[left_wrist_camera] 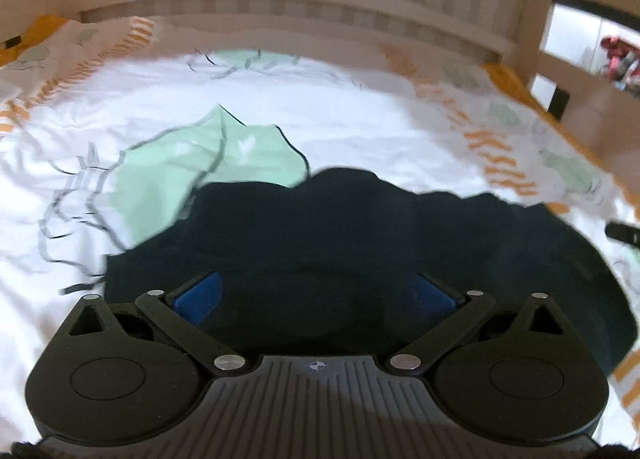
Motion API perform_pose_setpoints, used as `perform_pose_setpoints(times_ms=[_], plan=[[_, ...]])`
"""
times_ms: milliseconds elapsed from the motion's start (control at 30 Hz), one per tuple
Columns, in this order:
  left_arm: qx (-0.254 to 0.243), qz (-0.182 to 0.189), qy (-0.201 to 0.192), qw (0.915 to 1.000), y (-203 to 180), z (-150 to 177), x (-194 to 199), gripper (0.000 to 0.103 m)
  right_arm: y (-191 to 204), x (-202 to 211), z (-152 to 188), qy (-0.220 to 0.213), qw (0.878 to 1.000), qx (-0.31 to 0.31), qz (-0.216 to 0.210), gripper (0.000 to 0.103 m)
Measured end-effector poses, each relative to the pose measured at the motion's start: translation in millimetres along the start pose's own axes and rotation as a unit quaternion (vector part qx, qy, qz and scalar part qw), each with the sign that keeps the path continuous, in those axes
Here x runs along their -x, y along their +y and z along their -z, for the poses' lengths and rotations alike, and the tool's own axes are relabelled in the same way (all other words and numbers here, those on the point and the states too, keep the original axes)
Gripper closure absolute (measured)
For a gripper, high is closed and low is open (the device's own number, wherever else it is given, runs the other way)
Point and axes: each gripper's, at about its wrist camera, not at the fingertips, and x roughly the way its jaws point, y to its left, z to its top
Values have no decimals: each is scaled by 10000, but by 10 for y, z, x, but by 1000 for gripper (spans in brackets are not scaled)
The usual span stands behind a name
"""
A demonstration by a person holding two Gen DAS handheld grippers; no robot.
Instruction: Fold large clothes
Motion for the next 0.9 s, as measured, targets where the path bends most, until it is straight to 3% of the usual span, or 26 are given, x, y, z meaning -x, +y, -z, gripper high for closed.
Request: perform_pose_setpoints(times_ms=[100,233,400,533,733,900], plan=[[352,10,-12,9994,271,15,214,0,-77,97,41,227,9996,44,-165,8],[881,9,248,9958,649,97,325,0,-191,125,166,585,9974,-211,-356,7],[1160,-89,569,9916,911,255,300,0,-353,41,314,868,9901,-964,-534,6],[1543,69,744,9852,1058,344,208,0,-454,-78,425,1111,9814,-1435,-630,6],[1385,215,825,9867,1013,239,1,0,-456,-176,472,1151,9769,-1502,-994,3],[1387,741,816,9842,882,153,-203,0,-388,-303,460,1172,9730,-1469,-1343,0]])
